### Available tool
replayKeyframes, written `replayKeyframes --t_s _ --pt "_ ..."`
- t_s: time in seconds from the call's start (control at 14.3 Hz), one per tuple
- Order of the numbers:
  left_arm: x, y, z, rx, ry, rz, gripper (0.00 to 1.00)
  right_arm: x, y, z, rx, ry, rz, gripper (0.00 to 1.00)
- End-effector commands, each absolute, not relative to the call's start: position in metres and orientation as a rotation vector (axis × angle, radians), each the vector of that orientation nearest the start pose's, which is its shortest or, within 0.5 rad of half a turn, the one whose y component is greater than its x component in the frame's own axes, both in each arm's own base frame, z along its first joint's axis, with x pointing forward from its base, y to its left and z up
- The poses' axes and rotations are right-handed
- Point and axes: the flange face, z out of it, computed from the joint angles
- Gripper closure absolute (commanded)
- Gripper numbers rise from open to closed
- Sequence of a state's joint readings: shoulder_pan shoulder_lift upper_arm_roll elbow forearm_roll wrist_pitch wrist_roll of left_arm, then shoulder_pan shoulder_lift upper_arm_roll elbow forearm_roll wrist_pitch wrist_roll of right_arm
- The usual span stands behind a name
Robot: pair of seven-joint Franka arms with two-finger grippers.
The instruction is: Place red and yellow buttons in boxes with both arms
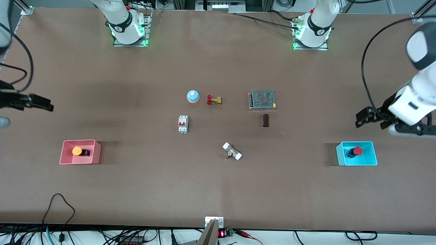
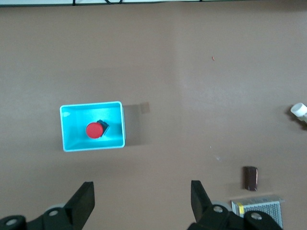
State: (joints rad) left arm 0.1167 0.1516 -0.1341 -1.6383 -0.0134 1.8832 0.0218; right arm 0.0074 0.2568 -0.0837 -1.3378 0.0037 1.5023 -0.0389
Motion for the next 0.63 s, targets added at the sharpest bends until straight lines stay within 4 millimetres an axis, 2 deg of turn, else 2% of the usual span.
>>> replayKeyframes --t_s 0.0,0.14,0.42,0.56 --pt "0.596 -0.013 0.561 -3.156 0.041 -0.125 0.08 0.590 -0.050 0.593 -3.131 0.066 0.153 0.00" --pt "0.589 -0.016 0.571 -3.153 0.048 -0.127 0.00 0.576 -0.050 0.591 -3.132 0.065 0.148 0.00" --pt "0.572 -0.011 0.596 -3.146 0.032 -0.140 0.00 0.558 -0.048 0.581 -3.140 0.055 0.123 0.00" --pt "0.570 -0.011 0.601 -3.145 0.032 -0.150 0.00 0.550 -0.044 0.587 -3.161 0.044 0.082 0.00"
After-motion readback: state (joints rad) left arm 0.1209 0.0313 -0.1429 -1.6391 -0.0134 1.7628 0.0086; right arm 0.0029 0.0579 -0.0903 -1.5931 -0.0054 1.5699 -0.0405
